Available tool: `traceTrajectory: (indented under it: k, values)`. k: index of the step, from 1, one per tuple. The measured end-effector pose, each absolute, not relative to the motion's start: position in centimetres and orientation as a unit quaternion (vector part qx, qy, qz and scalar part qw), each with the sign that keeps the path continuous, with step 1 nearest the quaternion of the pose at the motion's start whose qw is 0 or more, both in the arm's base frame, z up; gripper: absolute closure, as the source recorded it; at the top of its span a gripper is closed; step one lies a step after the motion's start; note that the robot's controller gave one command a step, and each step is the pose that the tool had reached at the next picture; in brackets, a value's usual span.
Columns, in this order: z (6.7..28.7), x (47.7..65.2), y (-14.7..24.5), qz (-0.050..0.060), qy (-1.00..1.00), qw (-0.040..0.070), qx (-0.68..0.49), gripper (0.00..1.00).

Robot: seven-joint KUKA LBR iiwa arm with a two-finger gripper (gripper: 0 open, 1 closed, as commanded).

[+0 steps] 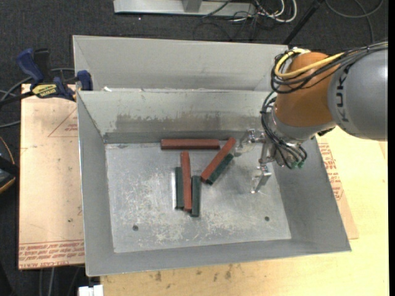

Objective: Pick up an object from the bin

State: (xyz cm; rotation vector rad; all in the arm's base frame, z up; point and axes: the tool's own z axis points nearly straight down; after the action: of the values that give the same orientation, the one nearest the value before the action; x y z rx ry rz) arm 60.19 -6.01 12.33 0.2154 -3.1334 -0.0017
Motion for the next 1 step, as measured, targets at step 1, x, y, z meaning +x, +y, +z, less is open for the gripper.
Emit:
traceTrajectory:
  k: [1]
  values:
    - [12.65,60.08,-1.24,0.0,-0.997,-0.001,0.074,0.0]
